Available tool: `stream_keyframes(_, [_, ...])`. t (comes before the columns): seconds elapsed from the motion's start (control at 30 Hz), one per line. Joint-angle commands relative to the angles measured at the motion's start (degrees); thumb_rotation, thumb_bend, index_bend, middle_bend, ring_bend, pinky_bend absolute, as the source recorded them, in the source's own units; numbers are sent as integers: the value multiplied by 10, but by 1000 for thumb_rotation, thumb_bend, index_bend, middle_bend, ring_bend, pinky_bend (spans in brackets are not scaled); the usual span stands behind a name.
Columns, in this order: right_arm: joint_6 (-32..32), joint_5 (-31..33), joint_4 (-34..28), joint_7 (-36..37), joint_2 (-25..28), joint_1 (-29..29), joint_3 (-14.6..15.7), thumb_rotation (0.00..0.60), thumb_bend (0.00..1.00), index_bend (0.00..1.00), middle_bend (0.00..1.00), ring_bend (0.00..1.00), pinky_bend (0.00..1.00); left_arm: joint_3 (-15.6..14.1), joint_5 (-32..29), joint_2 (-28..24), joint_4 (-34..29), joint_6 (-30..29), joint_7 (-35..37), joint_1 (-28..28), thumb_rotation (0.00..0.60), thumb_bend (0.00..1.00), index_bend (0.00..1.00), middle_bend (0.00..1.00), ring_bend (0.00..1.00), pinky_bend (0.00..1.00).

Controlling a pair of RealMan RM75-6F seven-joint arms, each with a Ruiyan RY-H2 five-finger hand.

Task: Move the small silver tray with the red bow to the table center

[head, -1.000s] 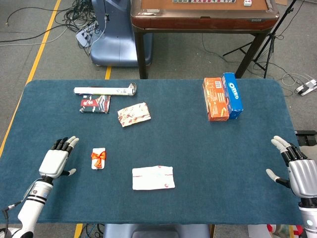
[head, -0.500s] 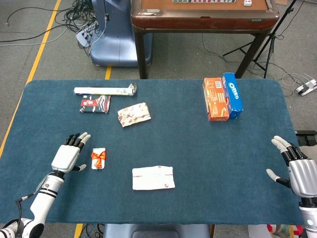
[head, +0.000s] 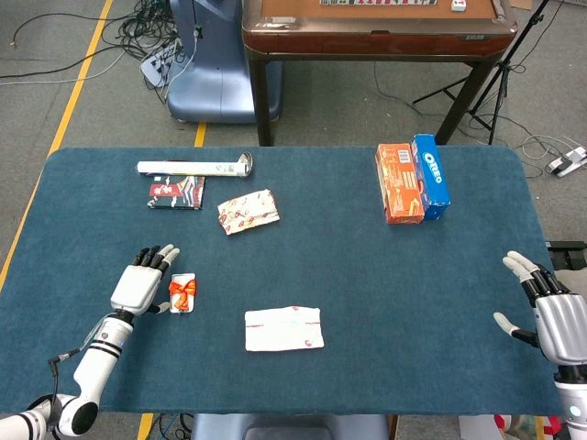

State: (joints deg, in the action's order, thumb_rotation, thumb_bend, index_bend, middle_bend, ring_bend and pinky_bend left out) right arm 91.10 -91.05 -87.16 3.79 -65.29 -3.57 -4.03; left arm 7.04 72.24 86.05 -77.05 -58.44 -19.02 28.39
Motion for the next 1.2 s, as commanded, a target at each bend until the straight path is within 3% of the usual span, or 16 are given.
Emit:
stream_keyframes(0.03, [0,0,0,0,0,0,0,600,110,185,193,201,506,4,-10,8,2,6,-5,7,600,0,0,0,0,49])
stream_keyframes(1.2, [1,2,-1,19,10,2,0,600,110,186,193,201,507,48,-84,100,79,48,-16,91,600,0,0,0,0,49])
